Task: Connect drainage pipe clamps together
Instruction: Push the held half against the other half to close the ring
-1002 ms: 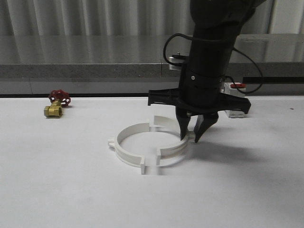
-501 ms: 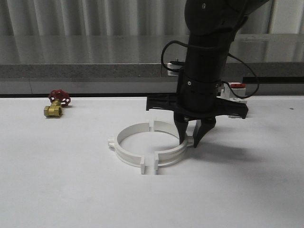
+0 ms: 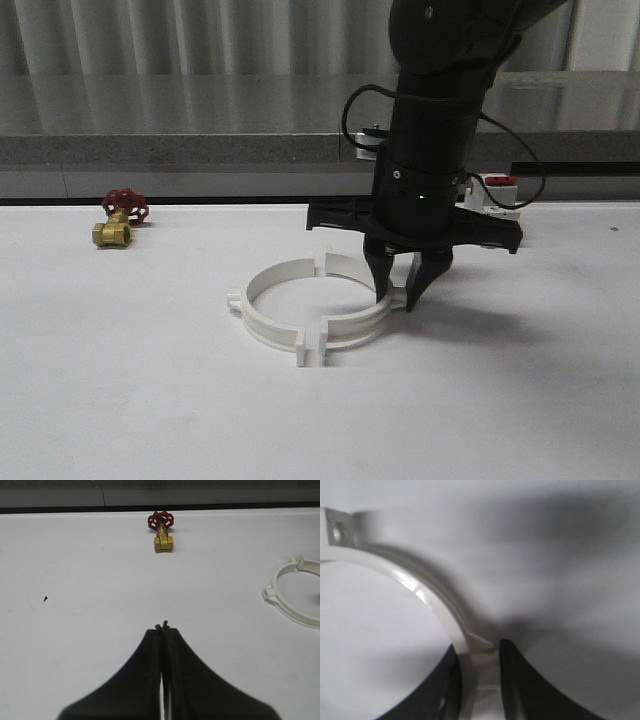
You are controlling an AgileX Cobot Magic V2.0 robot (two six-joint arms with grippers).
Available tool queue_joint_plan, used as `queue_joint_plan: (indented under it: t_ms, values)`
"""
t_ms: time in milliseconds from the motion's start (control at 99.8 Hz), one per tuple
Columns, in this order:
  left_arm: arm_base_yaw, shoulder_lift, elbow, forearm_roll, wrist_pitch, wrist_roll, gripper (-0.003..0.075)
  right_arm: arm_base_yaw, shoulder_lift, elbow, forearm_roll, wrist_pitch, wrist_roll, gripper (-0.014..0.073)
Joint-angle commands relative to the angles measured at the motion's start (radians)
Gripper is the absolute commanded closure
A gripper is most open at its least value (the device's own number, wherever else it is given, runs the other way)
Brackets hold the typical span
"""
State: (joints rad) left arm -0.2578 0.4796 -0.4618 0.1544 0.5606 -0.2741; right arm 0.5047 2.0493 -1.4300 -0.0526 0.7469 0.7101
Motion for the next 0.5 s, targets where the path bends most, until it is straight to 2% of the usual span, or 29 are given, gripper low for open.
queue_joint_plan:
  t_ms: [0,491]
  values:
    - [0.003,0.001,-0.028,-0.004,-0.069,0.001,0.0740,0.004,-0.048,-0.030,0.001,-0.014,0.001,0.0582]
    - [0.003,0.001,-0.028,-0.004,-0.069,0.001,0.0740,0.025,-0.033,-0.030,0.005,-0.027,0.003,0.0582]
